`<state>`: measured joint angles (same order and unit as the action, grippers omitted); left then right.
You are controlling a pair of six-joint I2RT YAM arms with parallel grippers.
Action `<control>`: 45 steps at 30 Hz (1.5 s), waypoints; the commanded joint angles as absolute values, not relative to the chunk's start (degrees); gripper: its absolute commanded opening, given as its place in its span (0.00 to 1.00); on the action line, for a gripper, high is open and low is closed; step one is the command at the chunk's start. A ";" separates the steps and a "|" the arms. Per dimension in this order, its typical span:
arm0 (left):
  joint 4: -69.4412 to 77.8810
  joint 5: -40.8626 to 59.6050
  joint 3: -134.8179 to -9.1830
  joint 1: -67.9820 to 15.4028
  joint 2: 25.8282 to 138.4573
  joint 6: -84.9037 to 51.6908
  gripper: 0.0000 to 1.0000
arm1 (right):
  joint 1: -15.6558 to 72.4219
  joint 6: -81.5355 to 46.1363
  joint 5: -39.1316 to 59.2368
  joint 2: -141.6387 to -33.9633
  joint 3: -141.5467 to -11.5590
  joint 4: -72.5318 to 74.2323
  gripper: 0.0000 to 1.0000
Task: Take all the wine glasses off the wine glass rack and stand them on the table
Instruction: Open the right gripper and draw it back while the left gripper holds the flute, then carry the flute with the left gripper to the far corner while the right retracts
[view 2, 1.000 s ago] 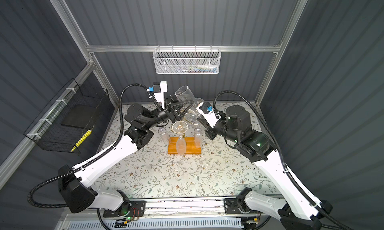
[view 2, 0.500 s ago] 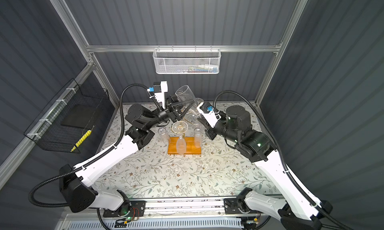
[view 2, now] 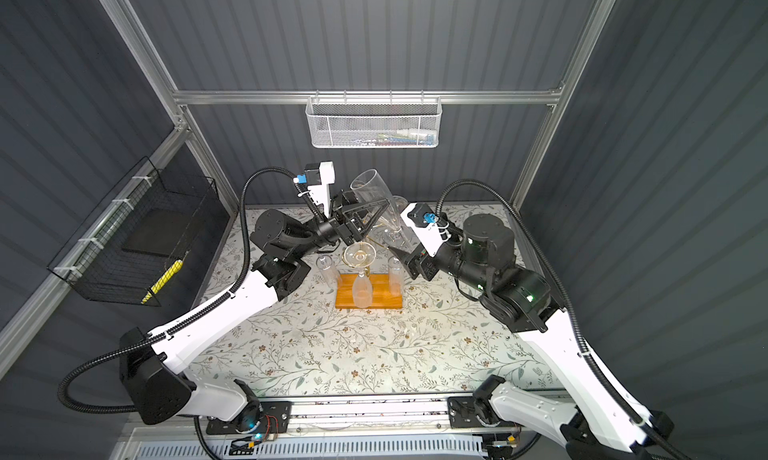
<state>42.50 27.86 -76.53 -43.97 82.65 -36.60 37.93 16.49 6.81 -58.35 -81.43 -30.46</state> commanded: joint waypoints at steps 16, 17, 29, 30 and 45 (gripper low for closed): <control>26.71 17.13 -85.72 -43.56 75.99 -14.52 0.48 | 38.22 18.18 -1.45 -46.48 -83.32 -26.22 0.99; 26.48 16.63 -86.10 -43.29 75.86 -14.25 0.48 | 38.18 18.36 -1.89 -46.19 -83.17 -26.32 0.99; 19.55 15.47 -91.76 -37.11 74.78 -8.14 0.48 | 38.17 18.72 -3.00 -44.49 -81.92 -27.32 0.99; 18.82 14.82 -91.71 -36.41 74.32 -7.26 0.48 | 38.17 18.68 -3.03 -44.48 -81.75 -27.30 0.99; 5.56 -6.32 -89.96 -34.02 66.33 19.25 0.48 | 38.21 19.36 -3.60 -44.74 -79.91 -27.28 0.99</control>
<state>6.81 -0.16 -89.67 -34.39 67.57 11.86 37.93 18.50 -2.96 -44.80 -80.34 -27.51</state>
